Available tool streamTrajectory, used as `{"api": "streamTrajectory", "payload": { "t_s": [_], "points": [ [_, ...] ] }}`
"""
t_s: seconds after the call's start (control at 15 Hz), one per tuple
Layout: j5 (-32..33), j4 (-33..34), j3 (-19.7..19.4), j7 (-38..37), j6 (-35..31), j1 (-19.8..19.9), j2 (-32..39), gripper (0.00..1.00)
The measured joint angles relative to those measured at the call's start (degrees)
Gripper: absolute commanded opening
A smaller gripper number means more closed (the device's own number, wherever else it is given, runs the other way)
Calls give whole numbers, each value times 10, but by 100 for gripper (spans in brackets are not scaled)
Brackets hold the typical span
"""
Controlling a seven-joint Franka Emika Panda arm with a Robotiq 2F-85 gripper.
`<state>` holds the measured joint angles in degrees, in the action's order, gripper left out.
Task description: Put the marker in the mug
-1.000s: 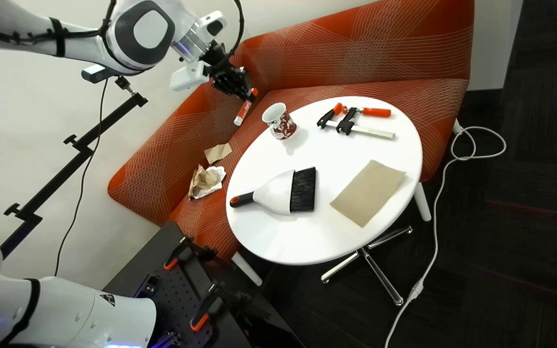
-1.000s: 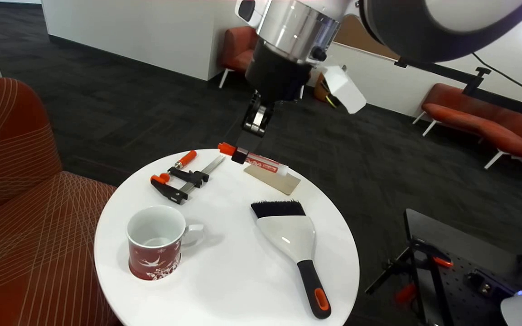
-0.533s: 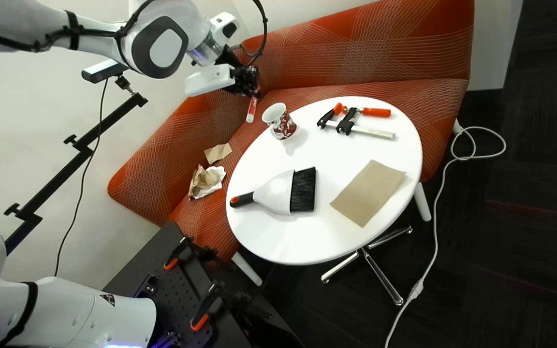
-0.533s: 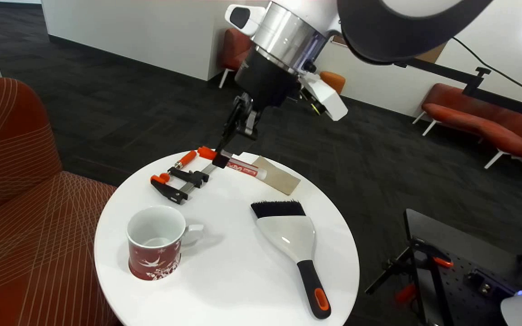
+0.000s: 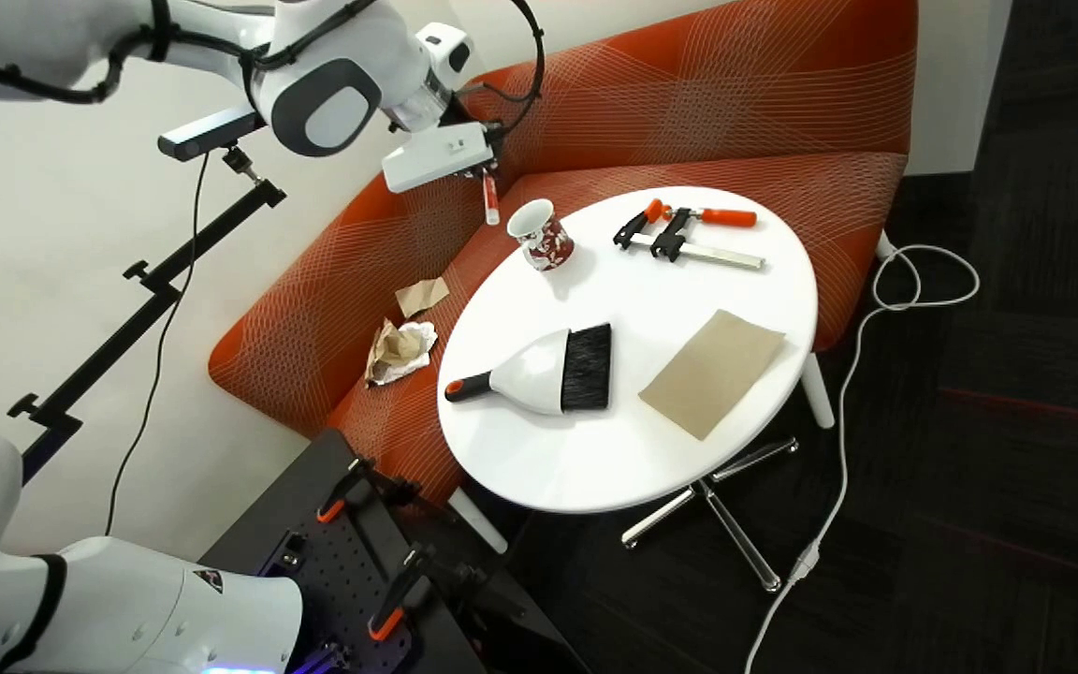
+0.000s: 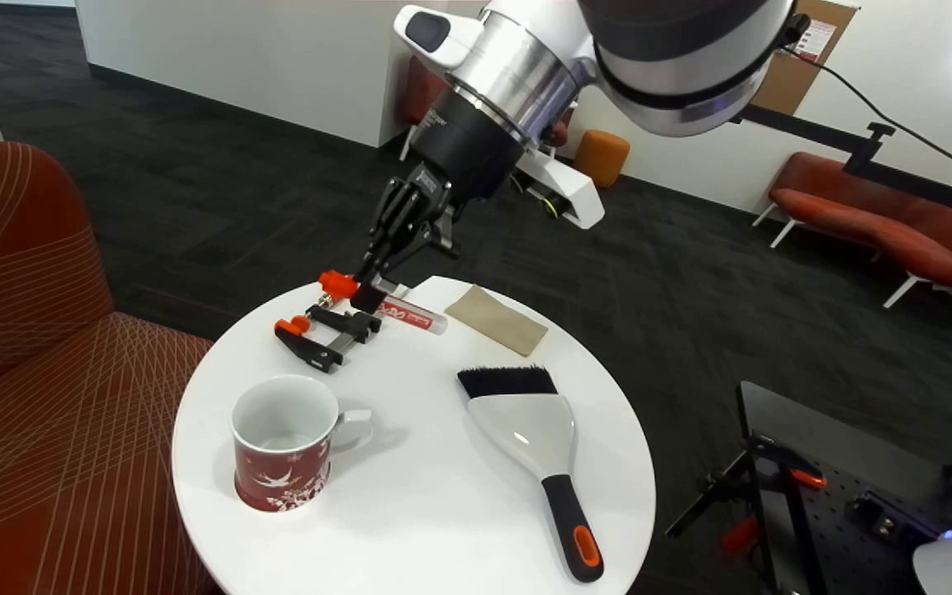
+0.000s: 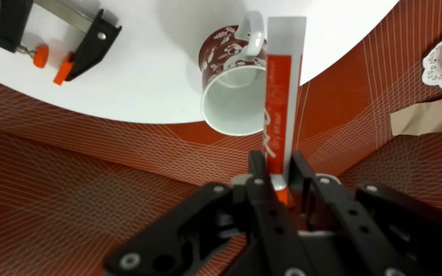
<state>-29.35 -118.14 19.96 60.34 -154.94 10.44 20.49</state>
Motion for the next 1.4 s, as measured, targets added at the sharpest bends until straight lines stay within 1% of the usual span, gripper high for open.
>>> {"api": "streamTrajectory", "payload": {
  "t_s": [0.2,0.33,0.6,0.8,0.87,1.0,1.07,1.13,1.2,1.4],
  "points": [
    [-75,12,25,113,0,20,9,6],
    [-128,21,35,192,1,27,15,6],
    [-220,41,37,335,26,26,27,5],
    [-266,58,27,414,69,21,35,5],
    [-283,64,22,437,88,19,39,19],
    [-303,77,9,464,128,12,46,19],
    [-304,80,7,465,134,10,48,19],
    [-304,82,6,465,135,9,50,5],
    [-304,82,6,465,136,8,50,5],
    [-315,83,-24,467,138,-17,50,5]
  ]
}}
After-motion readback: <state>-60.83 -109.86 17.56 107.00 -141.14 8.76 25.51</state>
